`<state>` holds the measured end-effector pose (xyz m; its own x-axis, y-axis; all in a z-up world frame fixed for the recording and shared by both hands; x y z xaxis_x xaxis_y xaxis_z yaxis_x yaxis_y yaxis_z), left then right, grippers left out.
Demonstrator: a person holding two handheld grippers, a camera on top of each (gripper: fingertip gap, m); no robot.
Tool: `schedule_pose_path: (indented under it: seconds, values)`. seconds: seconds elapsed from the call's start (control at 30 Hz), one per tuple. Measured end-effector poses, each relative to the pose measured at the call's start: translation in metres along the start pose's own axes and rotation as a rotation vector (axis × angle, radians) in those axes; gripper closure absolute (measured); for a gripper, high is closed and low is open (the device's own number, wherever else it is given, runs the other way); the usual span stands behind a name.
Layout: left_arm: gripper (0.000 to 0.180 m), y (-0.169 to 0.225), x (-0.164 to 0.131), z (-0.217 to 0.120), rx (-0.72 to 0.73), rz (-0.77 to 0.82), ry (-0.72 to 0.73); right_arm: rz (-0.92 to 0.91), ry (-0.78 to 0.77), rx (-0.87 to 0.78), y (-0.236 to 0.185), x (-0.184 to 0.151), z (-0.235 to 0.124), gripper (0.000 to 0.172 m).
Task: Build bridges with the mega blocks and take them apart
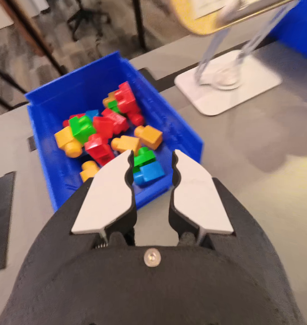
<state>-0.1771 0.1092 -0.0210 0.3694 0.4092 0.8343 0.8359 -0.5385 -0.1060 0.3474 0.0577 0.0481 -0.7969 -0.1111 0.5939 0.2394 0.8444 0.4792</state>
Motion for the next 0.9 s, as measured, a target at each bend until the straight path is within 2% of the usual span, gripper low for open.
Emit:
schedule_pose_path:
  seconds: [0.13, 0.2, 0.23, 0.4, 0.5, 0.57, 0.7, 0.9]
  values:
    - [0.134, -0.039, -0.004, 0.044, 0.124, -0.050, -0.198, -0.013, 0.155, 0.160, -0.063, 0.042, 0.048, 0.142]
    - [0.140, -0.047, 0.001, 0.064, 0.166, -0.026, -0.244, 0.006, 0.210, 0.236, -0.085, 0.053, 0.071, 0.143]
    - [0.139, -0.054, 0.000, 0.074, 0.213, 0.003, -0.304, 0.012, 0.225, 0.279, -0.094, 0.057, 0.082, 0.144]
    - [0.123, -0.081, -0.011, 0.118, 0.258, -0.043, -0.497, 0.048, 0.271, 0.441, -0.125, 0.067, 0.126, 0.148]
    - [0.125, -0.087, -0.016, 0.131, 0.270, -0.053, -0.554, 0.031, 0.258, 0.480, -0.134, 0.069, 0.142, 0.148]
    - [0.139, -0.088, -0.018, 0.138, 0.246, -0.063, -0.559, 0.033, 0.268, 0.495, -0.136, 0.070, 0.145, 0.149]
    - [0.141, -0.093, -0.015, 0.138, 0.269, -0.039, -0.540, 0.060, 0.294, 0.508, -0.133, 0.066, 0.148, 0.151]
    - [0.142, -0.090, 0.001, 0.102, 0.207, -0.085, -0.296, 0.080, 0.293, 0.442, -0.127, 0.055, 0.158, 0.151]
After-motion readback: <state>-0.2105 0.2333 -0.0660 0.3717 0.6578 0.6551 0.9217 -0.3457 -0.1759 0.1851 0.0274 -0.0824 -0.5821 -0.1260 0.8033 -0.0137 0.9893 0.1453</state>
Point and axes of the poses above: each gripper's, where its closed fingertips meet, z out along the fingers, x out of its top, y = z × x across the jaws, the point moved 8 cm from there along -z, back along the fingers, and after that the axes turned 1 degree about y, right-handed, at the moved point
